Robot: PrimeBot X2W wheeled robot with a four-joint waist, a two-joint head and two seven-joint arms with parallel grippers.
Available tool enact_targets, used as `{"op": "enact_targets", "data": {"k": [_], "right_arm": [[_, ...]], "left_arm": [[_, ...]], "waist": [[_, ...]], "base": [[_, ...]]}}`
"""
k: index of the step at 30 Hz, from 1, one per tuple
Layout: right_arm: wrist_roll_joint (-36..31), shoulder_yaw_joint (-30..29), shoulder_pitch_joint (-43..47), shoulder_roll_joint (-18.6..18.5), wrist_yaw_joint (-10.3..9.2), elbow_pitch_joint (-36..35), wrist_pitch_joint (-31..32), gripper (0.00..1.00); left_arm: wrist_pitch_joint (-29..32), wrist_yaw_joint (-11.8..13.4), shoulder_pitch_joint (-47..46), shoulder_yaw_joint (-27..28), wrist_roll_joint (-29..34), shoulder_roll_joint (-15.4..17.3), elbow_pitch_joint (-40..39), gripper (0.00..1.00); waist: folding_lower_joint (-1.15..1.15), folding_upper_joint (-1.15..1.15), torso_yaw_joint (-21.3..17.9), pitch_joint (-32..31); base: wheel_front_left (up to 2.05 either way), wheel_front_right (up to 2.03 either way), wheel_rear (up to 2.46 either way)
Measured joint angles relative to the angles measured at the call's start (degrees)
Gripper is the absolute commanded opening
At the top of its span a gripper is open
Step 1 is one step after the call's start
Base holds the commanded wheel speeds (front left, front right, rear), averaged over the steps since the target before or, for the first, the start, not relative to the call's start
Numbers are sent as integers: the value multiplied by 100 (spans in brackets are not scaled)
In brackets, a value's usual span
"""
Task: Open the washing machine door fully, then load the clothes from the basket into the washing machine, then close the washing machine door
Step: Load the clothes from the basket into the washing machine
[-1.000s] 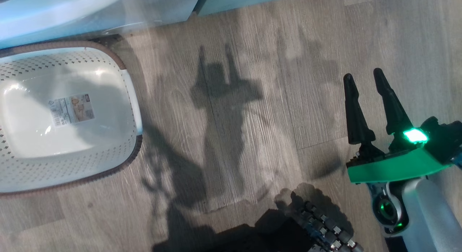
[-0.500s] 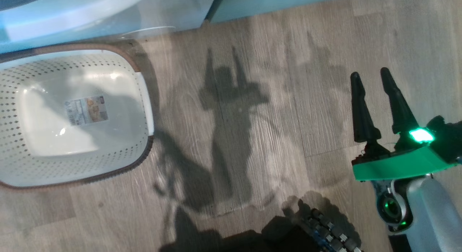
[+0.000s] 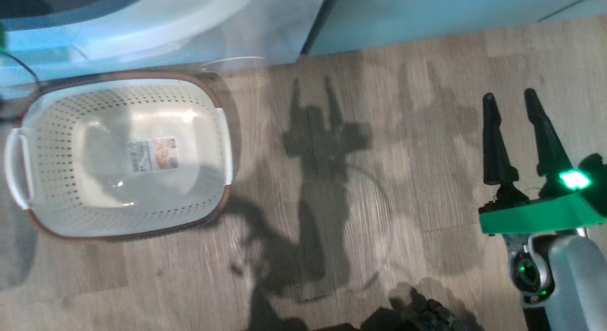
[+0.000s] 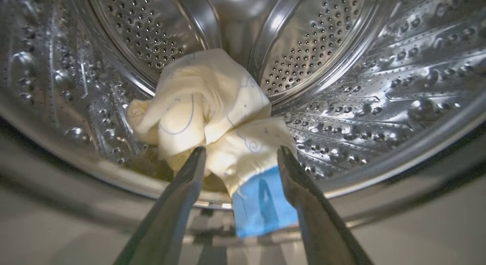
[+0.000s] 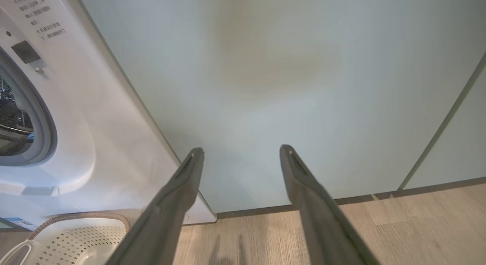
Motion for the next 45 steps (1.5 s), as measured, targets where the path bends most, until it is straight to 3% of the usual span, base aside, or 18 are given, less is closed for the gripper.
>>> {"op": "enact_targets", "data": {"k": [3, 15, 22, 26, 37, 45], "right_arm": [[-81, -100, 82, -1, 0, 0, -1, 100], [-358, -208, 417, -2, 0, 110, -15, 100], [-509, -214, 697, -1, 0, 227, -15, 100], [-582, -222, 878, -2, 0, 341, -15, 100], [-689, -178, 1280, -1, 0, 539, -14, 100], [-694, -94, 1280, -1, 0, 560, -13, 100]], "left_arm": [[-73, 178, 615, 54, -10, -165, -576, 100], [-53, 1617, 3407, -76, 310, -748, -3717, 100], [130, 2256, 4602, -260, 511, -939, -4656, 100], [145, 2398, 5053, -401, 553, -1063, -4769, 100], [87, 2405, 5643, -582, 478, -1268, -4697, 100], [88, 2446, 5737, -589, 382, -1302, -4669, 100]], "waist": [[0, 0, 131, -117], [-1, 0, 538, -766], [-1, 0, 697, -1220], [-1, 0, 808, -1503], [-1, 0, 1089, -2218], [0, 0, 1114, -2357]], "base": [[0, 0, 0], [0, 0, 0], [0, 0, 0], [0, 0, 0], [0, 0, 0], [0, 0, 0]]}}
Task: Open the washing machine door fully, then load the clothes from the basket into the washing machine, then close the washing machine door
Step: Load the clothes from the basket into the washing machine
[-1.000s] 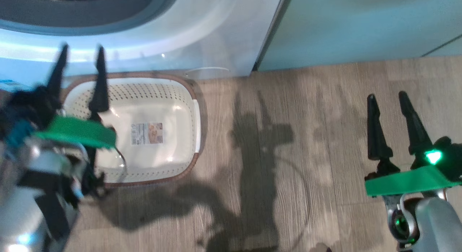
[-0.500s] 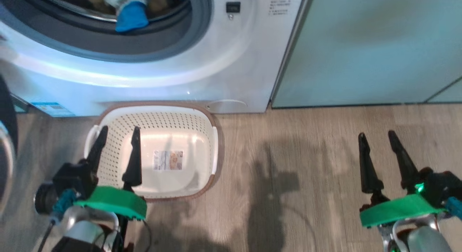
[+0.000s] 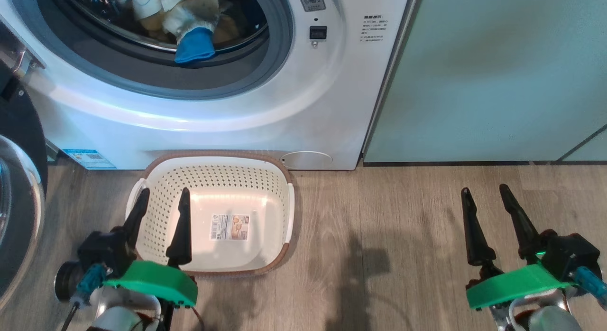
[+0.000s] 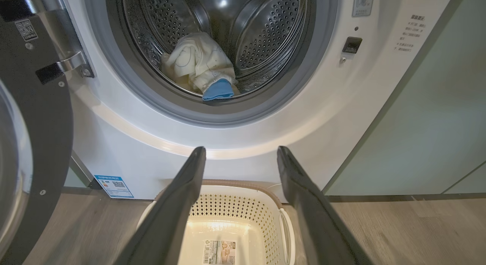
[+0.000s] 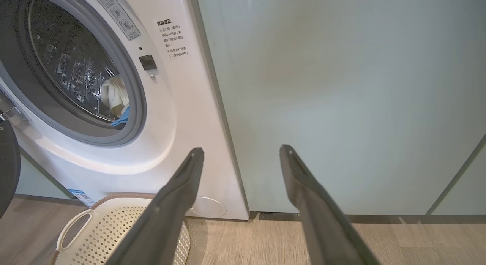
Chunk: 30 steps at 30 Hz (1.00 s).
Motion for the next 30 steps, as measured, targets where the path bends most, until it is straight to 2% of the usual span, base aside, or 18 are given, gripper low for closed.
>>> {"op": "enact_targets", "data": {"k": [12, 20, 30], "right_arm": [[0, 16, 0, 0, 0, 1, 5, 100], [0, 82, -21, 0, 0, -26, 5, 100], [100, 235, -353, -1, 0, -57, 4, 100]], "left_arm": [[60, -10, -13, -14, -101, -23, 178, 100], [87, -203, -455, -21, -200, -47, 465, 100], [459, -558, -1621, 18, -417, 96, 1163, 100]], "waist": [[0, 0, -2, 27], [0, 0, -20, 207], [1, 0, -191, 777]], "base": [[0, 0, 0], [0, 0, 0], [0, 0, 0]]}}
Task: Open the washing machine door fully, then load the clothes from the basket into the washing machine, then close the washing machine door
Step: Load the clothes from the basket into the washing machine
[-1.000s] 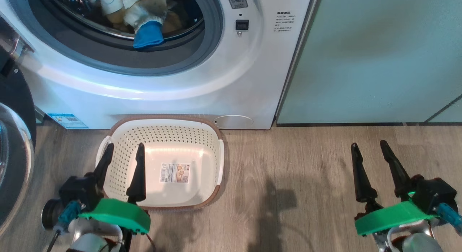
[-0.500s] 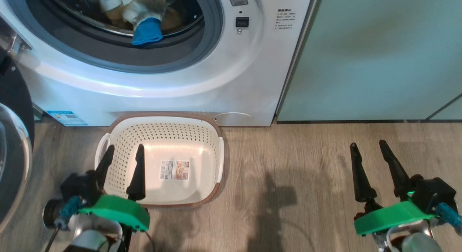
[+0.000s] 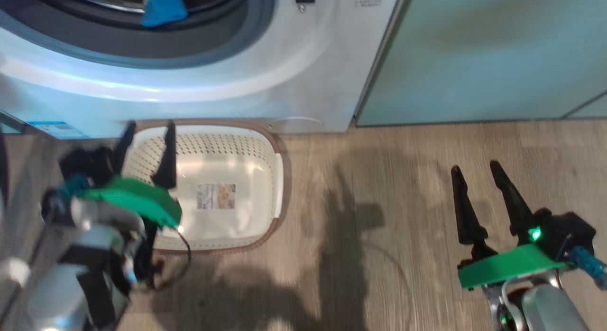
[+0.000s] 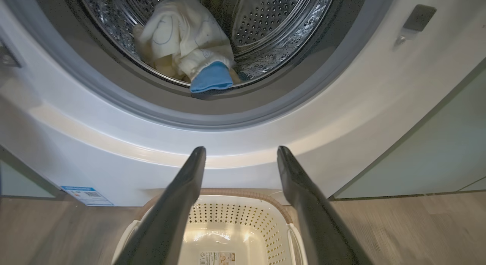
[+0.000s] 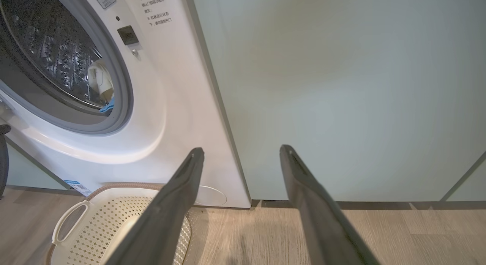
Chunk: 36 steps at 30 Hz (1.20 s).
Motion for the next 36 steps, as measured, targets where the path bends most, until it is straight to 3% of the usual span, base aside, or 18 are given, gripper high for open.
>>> {"op": "enact_targets", "data": {"k": [11, 22, 36], "right_arm": [[325, 240, -459, -3, 0, -109, -5, 100], [738, 513, -723, -9, 0, -208, -5, 100], [1183, 793, -773, -7, 0, -288, -7, 100]], "left_arm": [[660, -437, -1415, 180, -187, 516, 840, 100], [1816, -849, -2982, 311, -226, 1445, 1330, 100], [3184, -1107, -4295, 91, -22, 2310, 2025, 100]], "waist": [[0, 0, -467, 706], [0, 0, -1070, 1211], [-1, 0, -1800, 1605]], "base": [[0, 0, 0], [0, 0, 0], [0, 0, 0]]}}
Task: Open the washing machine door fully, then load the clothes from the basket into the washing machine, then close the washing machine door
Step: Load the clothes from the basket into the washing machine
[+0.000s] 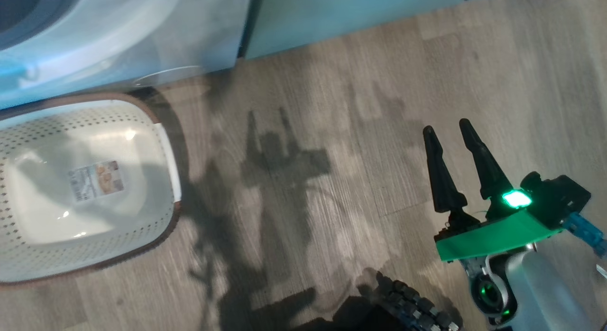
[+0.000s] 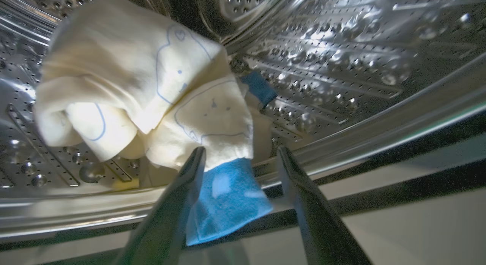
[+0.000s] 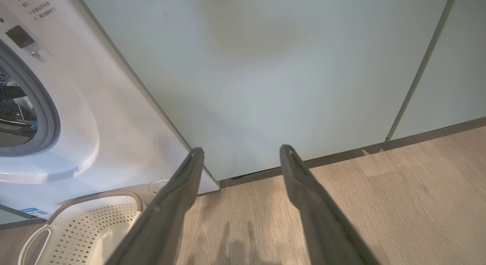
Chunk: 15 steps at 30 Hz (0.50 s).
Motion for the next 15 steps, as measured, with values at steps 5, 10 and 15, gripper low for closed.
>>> {"op": "enact_targets", "data": {"k": [5, 10, 15], "right_arm": [[38, 68, -5, 0, 0, -20, 0, 100], [79, 102, -5, 0, 0, -20, 0, 100], [81, 103, -6, 0, 0, -43, 1, 100]], "left_arm": [[330, -107, -287, -170, 135, 158, 382, 100], [619, -107, -445, -326, 216, 220, 670, 100], [645, -209, -649, -371, 268, 253, 869, 0]], "waist": [[0, 0, -163, 85], [-1, 0, -233, 120], [0, 0, -252, 168]], "base": [[0, 0, 0], [0, 0, 0], [0, 0, 0]]}}
